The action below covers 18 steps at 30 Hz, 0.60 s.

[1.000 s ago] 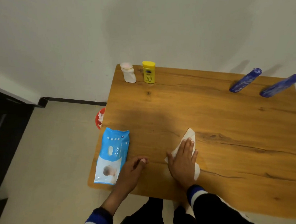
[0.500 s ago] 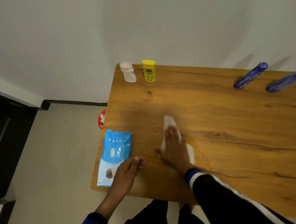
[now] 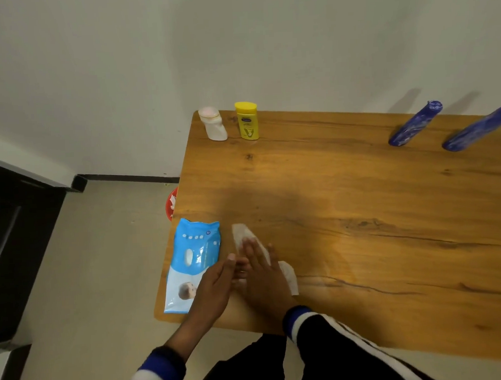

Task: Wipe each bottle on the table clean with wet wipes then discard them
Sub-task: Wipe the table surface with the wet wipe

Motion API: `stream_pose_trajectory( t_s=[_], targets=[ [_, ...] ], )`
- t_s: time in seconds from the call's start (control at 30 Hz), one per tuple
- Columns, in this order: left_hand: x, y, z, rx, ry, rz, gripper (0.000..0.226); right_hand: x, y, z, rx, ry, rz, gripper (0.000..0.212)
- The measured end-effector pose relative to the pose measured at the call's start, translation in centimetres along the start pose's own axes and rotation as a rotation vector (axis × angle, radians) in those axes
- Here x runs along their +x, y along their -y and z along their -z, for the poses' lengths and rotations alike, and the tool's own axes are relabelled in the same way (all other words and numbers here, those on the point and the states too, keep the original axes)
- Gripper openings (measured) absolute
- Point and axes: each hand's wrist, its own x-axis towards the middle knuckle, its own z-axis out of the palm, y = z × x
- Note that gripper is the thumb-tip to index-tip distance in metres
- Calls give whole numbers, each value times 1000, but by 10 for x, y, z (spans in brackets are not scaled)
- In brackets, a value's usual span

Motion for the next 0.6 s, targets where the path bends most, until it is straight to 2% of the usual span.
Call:
stream_pose_trajectory(
  t_s=[0.17,0.23,0.3,0.37,0.53,0.6],
  targets=[
    [3,-2,-7,14,32,10,41,-49,-133,16,82,-119,-641,87],
    [4,-1,-12,27,45,14,42,-84,-171,18,112,-136,-747,87],
    [5,-1,-18,41,67,21,42,-99,-172,17,123,-118,-786,86],
    [6,-3,-26,66,91,9,42,-94,-139,9,90,-96,-729,85],
    [8,-14,-41,148,159,-51,41,-81,3,-32,118,-32,-168,82],
    [9,-22,-44,194,170,-79,41,-87,20,-37,44,-12,-39,86]
  ],
)
